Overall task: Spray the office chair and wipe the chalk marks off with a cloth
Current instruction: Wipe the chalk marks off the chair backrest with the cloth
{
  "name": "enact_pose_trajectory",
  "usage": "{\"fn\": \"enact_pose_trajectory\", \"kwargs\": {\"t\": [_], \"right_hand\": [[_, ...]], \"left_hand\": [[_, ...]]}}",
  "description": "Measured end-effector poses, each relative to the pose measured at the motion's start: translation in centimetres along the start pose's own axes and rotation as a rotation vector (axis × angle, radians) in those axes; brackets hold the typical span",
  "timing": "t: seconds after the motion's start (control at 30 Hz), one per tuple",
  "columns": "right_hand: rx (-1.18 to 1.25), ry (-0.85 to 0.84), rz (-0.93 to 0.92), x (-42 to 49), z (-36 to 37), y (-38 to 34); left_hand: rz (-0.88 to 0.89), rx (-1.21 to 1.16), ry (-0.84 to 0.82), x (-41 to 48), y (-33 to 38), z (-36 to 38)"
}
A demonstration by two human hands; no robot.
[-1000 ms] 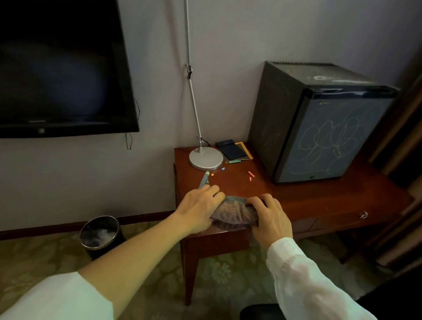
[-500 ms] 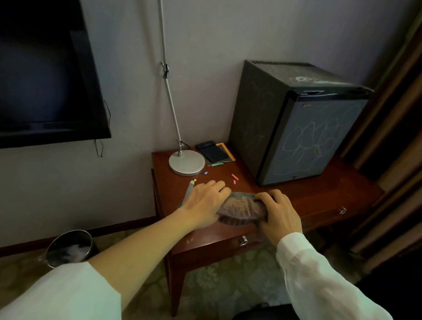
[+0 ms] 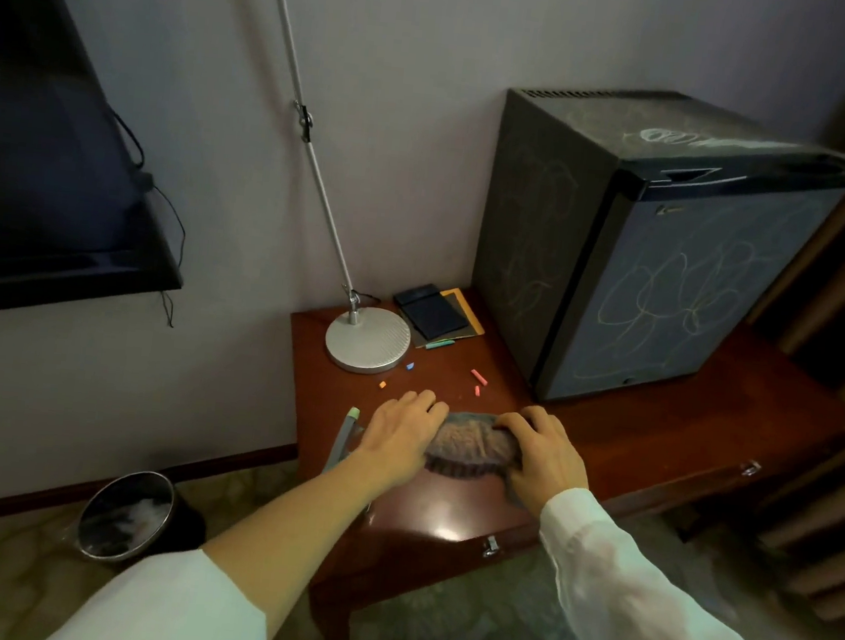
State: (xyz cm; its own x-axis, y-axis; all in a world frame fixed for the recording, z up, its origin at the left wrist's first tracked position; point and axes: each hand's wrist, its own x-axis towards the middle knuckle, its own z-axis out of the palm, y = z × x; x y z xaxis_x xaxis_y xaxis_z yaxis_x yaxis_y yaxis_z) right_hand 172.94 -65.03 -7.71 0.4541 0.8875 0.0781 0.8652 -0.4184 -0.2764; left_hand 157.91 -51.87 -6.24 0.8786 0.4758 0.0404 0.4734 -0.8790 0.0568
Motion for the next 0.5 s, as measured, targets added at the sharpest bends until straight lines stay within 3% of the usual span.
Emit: {"fn": "enact_pose_trajectory", "kwargs": {"t": [0.33,0.5], "right_hand": [[0.056,-0.140,0.011,7.6,11.7,4.1],[0.106,-0.217,0.035,7.9,18.0,6.0]], "left_hand": [[-0.387,-0.116,-0.166,5.7,-1.8,11.8],[-0.443,-0.155,-0.265,5.6,-1.9,18.4]]}}
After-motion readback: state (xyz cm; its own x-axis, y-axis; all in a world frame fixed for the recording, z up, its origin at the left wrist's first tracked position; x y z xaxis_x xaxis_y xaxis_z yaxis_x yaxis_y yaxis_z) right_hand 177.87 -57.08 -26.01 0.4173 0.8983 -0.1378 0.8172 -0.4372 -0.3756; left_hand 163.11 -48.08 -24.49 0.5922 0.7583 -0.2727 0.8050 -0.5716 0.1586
